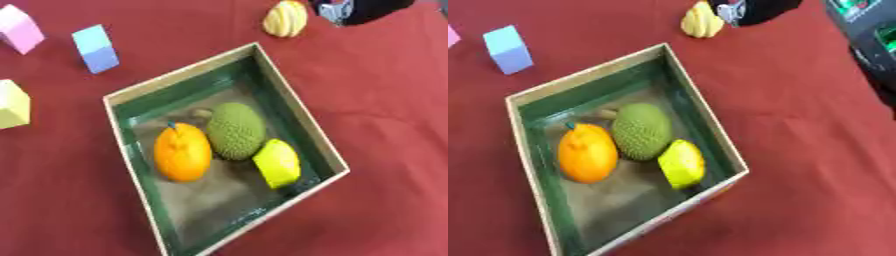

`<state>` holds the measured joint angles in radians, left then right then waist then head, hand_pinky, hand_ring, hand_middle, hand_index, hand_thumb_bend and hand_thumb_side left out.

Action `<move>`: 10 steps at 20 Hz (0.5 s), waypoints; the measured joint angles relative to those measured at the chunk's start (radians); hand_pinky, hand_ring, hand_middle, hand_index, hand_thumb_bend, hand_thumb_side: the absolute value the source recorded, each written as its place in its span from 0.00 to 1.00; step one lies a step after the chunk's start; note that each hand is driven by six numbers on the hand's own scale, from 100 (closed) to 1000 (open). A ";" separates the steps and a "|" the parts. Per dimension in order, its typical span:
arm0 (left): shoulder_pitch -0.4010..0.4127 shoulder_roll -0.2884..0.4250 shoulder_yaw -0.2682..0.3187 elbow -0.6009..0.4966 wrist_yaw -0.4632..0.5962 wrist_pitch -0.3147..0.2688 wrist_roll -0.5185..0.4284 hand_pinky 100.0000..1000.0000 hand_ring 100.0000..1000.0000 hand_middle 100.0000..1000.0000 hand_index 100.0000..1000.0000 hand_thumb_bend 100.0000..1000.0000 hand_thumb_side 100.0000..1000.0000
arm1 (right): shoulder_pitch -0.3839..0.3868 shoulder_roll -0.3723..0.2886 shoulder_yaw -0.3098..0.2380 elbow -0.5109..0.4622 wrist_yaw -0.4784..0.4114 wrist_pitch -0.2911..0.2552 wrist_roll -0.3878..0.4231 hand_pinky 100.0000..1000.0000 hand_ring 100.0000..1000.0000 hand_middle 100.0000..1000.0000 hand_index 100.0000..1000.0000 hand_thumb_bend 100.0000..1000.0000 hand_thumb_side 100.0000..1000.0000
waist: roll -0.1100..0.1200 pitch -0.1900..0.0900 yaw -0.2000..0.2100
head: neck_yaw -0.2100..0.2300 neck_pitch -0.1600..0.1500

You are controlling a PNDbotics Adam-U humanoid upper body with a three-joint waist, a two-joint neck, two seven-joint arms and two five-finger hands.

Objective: Pick up objects on the table and place them in the box.

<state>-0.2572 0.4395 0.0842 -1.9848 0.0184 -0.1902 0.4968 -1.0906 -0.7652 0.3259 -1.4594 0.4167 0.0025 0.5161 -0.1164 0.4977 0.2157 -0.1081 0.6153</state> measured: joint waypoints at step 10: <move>-0.015 0.001 0.000 0.000 0.002 -0.002 -0.001 0.73 0.65 0.61 0.77 0.02 0.62 | -0.032 0.046 -0.049 0.179 0.160 -0.068 -0.002 0.89 0.91 0.79 0.88 0.30 0.00 | -0.017 0.040 0.025 | -0.023 -0.038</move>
<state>-0.2718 0.4402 0.0838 -1.9848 0.0208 -0.1919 0.4961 -1.1222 -0.7187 0.2774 -1.2808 0.5770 -0.0652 0.5140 -0.1329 0.5373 0.2407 -0.1314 0.5770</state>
